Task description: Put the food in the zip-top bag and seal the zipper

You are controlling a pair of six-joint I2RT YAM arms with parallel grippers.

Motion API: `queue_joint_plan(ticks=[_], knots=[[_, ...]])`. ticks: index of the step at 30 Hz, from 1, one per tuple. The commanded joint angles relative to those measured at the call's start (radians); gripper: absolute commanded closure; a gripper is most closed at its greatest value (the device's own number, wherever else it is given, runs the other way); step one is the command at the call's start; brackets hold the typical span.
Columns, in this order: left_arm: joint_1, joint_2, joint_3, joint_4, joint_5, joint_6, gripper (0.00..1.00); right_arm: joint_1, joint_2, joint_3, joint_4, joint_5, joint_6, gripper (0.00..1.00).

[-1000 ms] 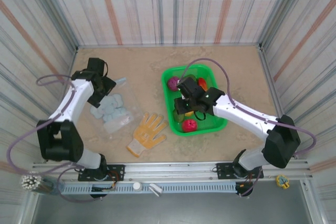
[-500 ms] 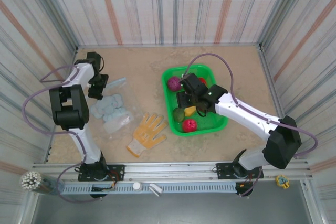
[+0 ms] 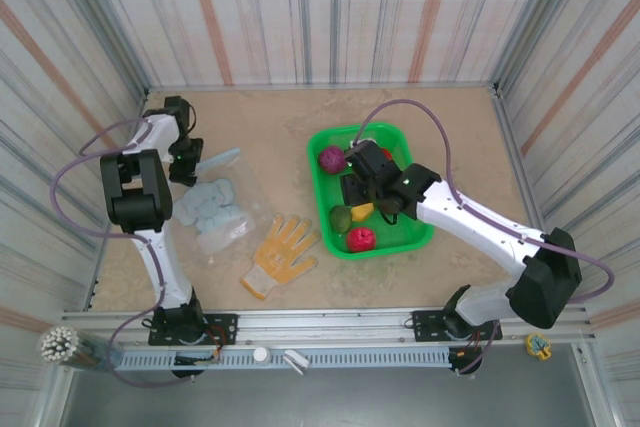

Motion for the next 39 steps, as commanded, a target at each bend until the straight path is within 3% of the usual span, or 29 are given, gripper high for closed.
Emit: queue_joint_plan(ticks=[1,9,15,24,27,30,35,39], knots=[[0.006,0.025,0.046,-0.086,-0.001,-0.027,0.12,0.023,-0.012,0.003,-0.032,0.055,-0.027,0.25],[0.022,0.083,0.132,-0.201,0.000,-0.048,0.08,0.038,0.026,0.042,-0.057,0.108,0.005,0.23],[0.022,0.127,0.178,-0.265,0.007,-0.066,0.11,0.081,0.079,0.098,-0.114,0.269,0.023,0.22],[0.023,0.188,0.227,-0.285,0.019,-0.019,0.19,0.108,0.098,0.096,-0.110,0.326,0.020,0.23],[0.022,0.170,0.200,-0.235,0.030,0.013,0.37,0.108,0.090,0.098,-0.114,0.329,0.020,0.23],[0.022,0.148,0.159,-0.139,0.068,0.068,0.62,0.103,0.072,0.101,-0.106,0.329,0.018,0.24],[0.021,0.133,0.184,-0.104,0.088,0.153,0.90,0.103,0.051,0.111,-0.111,0.318,-0.004,0.25],[0.014,0.090,0.222,-0.046,0.136,0.258,0.97,0.111,0.011,0.108,-0.109,0.260,-0.042,0.27]])
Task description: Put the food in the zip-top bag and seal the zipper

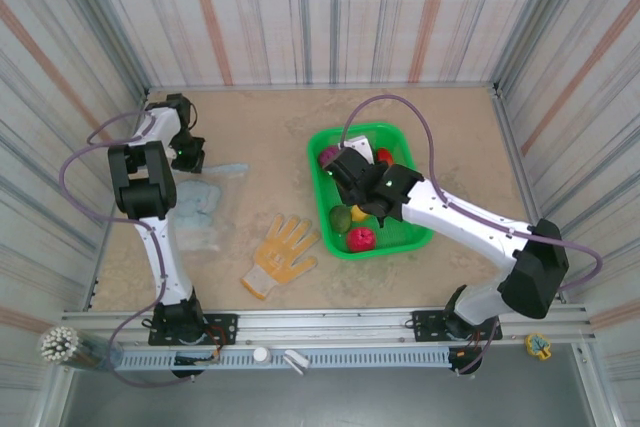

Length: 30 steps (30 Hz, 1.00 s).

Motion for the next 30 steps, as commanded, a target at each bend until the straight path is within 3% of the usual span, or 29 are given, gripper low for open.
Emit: queue_joint_plan(ticks=[1,7,11,17,19,23,30], knots=[[-0.007,-0.083,0.047,0.075,0.052,0.155,0.99,0.014,-0.078,0.012,-0.005,-0.042,-0.047,0.27],[-0.100,-0.228,-0.003,0.215,0.143,0.401,1.00,0.002,-0.270,-0.097,0.139,-0.171,-0.095,0.31],[-0.180,-0.345,-0.127,0.329,0.332,0.567,1.00,-0.043,-0.300,-0.104,0.140,-0.345,-0.084,0.32],[-0.352,-0.561,-0.305,0.343,0.406,0.795,1.00,-0.154,-0.347,-0.189,0.349,-0.771,0.055,0.27],[-0.392,-0.622,-0.338,0.308,0.417,0.854,1.00,-0.170,-0.352,-0.224,0.425,-0.818,0.080,0.29],[-0.430,-0.751,-0.417,0.252,0.446,0.939,1.00,-0.188,-0.210,-0.128,0.350,-0.878,0.114,0.34],[-0.449,-0.895,-0.495,0.196,0.547,1.033,1.00,-0.131,-0.058,-0.057,0.401,-0.872,0.145,0.34]])
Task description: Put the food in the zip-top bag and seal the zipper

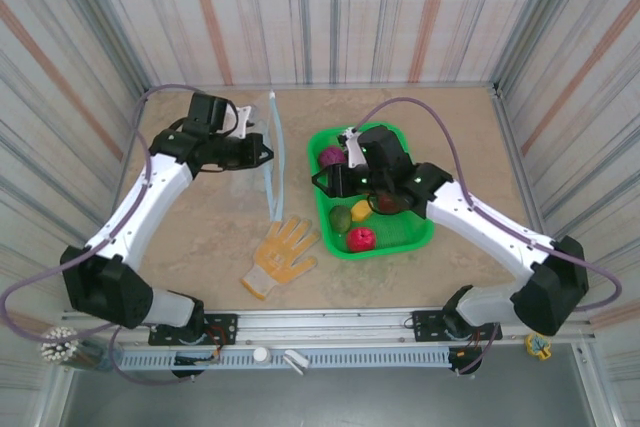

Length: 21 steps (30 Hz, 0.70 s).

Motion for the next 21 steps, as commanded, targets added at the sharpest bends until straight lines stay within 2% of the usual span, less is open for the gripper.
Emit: queue_joint_plan(ticks=[1,4,9,12,15,16,18,20,21], knots=[[-0.019,-0.051,-0.055,-0.035,0.081,0.087,1.00,0.038,0.052,0.067,0.038,-0.039,0.026,0.34],[-0.043,-0.065,-0.072,-0.029,0.096,0.092,1.00,0.054,0.102,0.099,0.047,-0.042,0.020,0.35],[-0.092,-0.086,-0.090,-0.033,0.058,0.104,1.00,0.056,0.170,0.143,0.080,-0.048,0.024,0.36],[-0.104,-0.104,-0.111,-0.018,0.067,0.099,1.00,0.052,0.232,0.196,0.044,-0.022,0.026,0.41],[-0.116,-0.118,-0.120,-0.018,0.061,0.105,1.00,0.049,0.270,0.218,0.039,-0.006,0.036,0.55],[-0.118,-0.122,-0.122,-0.024,0.036,0.101,1.00,0.048,0.273,0.214,0.039,0.007,0.036,0.66],[-0.120,-0.131,-0.117,-0.054,-0.051,0.088,1.00,0.046,0.263,0.195,0.044,0.033,0.045,0.85],[-0.120,-0.152,-0.116,-0.074,-0.132,0.071,1.00,0.033,0.247,0.167,0.060,0.037,0.058,0.97],[-0.120,-0.166,-0.120,-0.077,-0.163,0.060,1.00,0.026,0.239,0.156,0.061,0.035,0.062,1.00]])
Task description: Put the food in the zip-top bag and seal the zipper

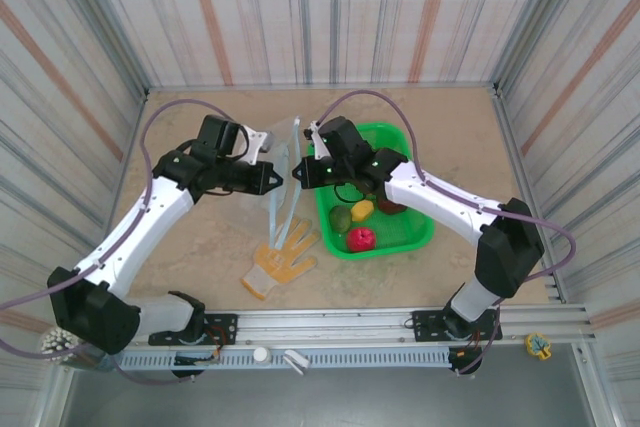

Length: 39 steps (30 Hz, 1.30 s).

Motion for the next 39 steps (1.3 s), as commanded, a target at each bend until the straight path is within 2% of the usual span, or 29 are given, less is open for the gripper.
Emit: queue_joint_plan(ticks=[1,9,15,18,20,22,26,30,34,37,39], knots=[[-0.002,-0.067,0.000,-0.045,-0.138,-0.023,1.00,-0.025,-0.024,-0.031,-0.001,0.029,0.018,1.00],[-0.010,-0.102,0.108,-0.189,-0.342,-0.020,1.00,-0.056,-0.052,-0.080,-0.027,0.093,-0.007,1.00],[-0.040,-0.039,0.201,-0.303,-0.291,0.024,1.00,-0.055,-0.045,-0.062,-0.066,0.153,-0.032,1.00],[-0.101,0.006,0.225,-0.351,-0.423,0.057,1.00,-0.059,-0.038,-0.049,-0.065,0.143,-0.035,1.00],[-0.120,0.032,0.233,-0.359,-0.472,0.052,1.00,-0.056,-0.037,-0.045,-0.042,0.106,-0.017,1.00],[-0.123,0.048,0.219,-0.337,-0.463,0.031,0.93,-0.046,-0.039,-0.043,-0.012,0.077,0.027,1.00],[-0.123,0.049,0.166,-0.249,-0.452,0.000,0.92,-0.030,-0.034,-0.052,0.033,0.059,0.163,1.00],[-0.122,0.018,0.115,-0.143,-0.405,-0.028,0.86,-0.027,-0.078,-0.154,0.198,0.045,0.325,1.00],[-0.121,-0.015,0.074,-0.085,-0.377,-0.035,0.83,-0.031,-0.106,-0.172,0.229,0.052,0.361,1.00],[-0.120,-0.030,0.049,-0.066,-0.380,-0.033,0.84,-0.036,-0.122,-0.177,0.223,0.060,0.360,1.00],[-0.119,-0.041,0.039,-0.060,-0.387,-0.028,0.90,-0.040,-0.125,-0.184,0.229,0.056,0.367,1.00]])
